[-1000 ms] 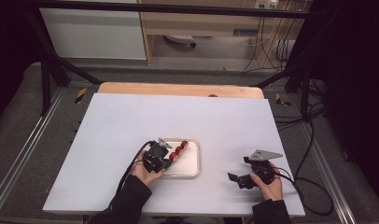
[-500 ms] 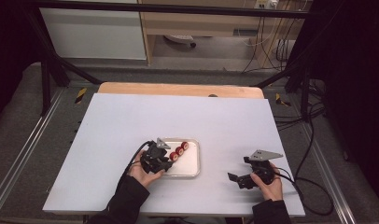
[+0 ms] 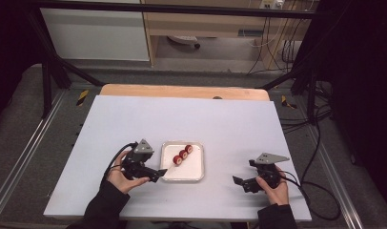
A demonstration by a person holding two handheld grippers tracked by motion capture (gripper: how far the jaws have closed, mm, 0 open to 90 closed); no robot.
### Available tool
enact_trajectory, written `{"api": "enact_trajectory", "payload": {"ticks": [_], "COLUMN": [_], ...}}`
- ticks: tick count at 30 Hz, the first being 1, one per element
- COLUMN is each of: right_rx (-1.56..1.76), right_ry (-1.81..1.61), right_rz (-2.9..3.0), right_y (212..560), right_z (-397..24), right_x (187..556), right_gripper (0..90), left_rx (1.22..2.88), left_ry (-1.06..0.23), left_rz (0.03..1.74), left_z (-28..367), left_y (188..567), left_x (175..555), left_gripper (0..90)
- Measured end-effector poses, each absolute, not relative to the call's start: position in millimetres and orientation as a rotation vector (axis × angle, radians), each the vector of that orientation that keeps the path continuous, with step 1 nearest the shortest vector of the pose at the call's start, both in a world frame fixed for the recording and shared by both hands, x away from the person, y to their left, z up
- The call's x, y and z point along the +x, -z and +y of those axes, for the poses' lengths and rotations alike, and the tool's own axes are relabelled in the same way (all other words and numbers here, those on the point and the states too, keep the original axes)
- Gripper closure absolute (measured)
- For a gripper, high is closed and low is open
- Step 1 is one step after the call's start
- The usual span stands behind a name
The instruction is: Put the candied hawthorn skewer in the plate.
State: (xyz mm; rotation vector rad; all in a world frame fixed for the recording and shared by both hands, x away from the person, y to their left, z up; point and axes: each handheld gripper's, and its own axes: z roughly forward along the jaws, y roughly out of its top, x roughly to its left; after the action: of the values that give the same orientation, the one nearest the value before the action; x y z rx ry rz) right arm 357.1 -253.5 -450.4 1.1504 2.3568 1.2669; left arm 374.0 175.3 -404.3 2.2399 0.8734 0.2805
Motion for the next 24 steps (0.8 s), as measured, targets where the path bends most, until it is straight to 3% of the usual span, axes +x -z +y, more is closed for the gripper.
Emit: {"api": "enact_trajectory", "payload": {"ticks": [6,16,24], "right_rx": [1.158,1.16,1.166], "right_ry": [-1.264,-1.247,-1.236], "right_rz": [2.363,2.373,2.386], "right_y": [451.0,452.3,454.9], "right_z": [-252.8,-252.3,-252.0], "right_x": [357.1,357.4,357.0], "right_gripper": [0.7,0.7,0.7], "left_rx": [2.19,2.112,2.098], "left_ry": [-0.299,-0.328,-0.351], "left_rz": [0.929,0.98,0.997], "left_z": [210.5,263.5,280.9], "left_y": [413.8,437.9,449.4], "left_x": [366.8,352.2,347.3], "left_gripper": [7.2,5.3,5.4]}}
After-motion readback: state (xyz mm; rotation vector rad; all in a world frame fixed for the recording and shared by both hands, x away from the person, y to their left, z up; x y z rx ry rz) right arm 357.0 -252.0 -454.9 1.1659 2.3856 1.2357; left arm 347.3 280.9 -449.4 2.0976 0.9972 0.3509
